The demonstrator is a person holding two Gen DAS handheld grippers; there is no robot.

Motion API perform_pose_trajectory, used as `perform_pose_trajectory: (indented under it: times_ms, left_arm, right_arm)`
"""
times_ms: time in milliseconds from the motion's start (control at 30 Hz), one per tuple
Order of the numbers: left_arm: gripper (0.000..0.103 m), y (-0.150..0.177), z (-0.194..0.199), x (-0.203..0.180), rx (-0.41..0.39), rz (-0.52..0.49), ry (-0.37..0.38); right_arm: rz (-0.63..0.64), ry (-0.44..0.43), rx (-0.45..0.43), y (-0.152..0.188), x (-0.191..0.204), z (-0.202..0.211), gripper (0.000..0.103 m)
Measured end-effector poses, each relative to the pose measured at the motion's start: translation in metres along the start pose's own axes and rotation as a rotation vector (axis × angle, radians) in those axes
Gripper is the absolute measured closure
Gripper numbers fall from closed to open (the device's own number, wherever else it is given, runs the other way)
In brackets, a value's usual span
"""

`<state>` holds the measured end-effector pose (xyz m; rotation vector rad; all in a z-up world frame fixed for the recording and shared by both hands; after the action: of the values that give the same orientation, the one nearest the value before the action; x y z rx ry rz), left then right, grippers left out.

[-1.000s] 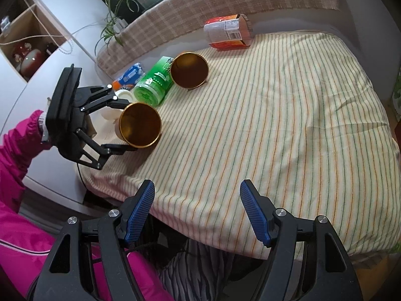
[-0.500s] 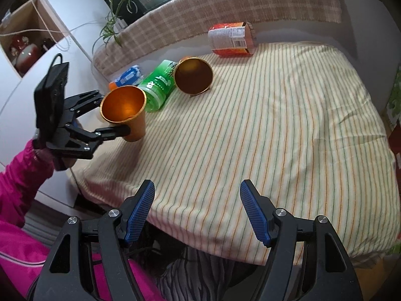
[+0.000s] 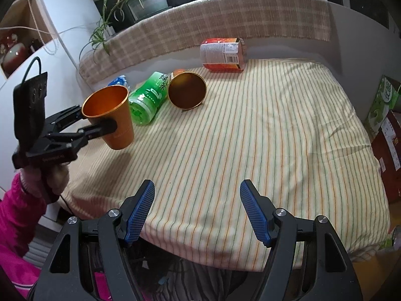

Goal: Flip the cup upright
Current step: 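Open the right gripper and lower the upright cup toward the table with the left gripper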

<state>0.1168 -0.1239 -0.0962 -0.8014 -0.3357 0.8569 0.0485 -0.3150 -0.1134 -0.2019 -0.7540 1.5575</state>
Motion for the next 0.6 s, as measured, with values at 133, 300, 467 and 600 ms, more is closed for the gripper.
perform_pose_trajectory:
  times_ms: [133, 300, 467, 600]
  left_arm:
    - [0.033, 0.000, 0.000, 0.000, -0.030, 0.029, -0.017]
    - [0.033, 0.004, -0.007, 0.001, -0.044, 0.066, -0.022]
    - [0.033, 0.008, -0.018, 0.004, -0.045, 0.080, -0.033]
    - [0.033, 0.010, -0.021, 0.006, -0.041, 0.090, -0.033]
  right_arm:
    - [0.000, -0.003, -0.003, 0.000, 0.003, 0.000, 0.033]
    - [0.007, 0.004, -0.004, 0.000, 0.006, -0.001, 0.033]
    - [0.007, 0.008, -0.006, 0.001, 0.008, 0.000, 0.033]
    - [0.007, 0.009, -0.003, 0.001, 0.008, 0.000, 0.033]
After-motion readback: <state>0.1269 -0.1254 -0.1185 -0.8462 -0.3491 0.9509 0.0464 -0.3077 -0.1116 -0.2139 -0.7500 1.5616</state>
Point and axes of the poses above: each gripper's, at about its wrist camera, not at the fingertips, and z roughly against the way its jaws point, x to its left, y to its underside, the point moved 4 cm from there along -z, roughly the way its jaws point, and after that the axes turned 2 degrees about -z, right-handed, at the moved point
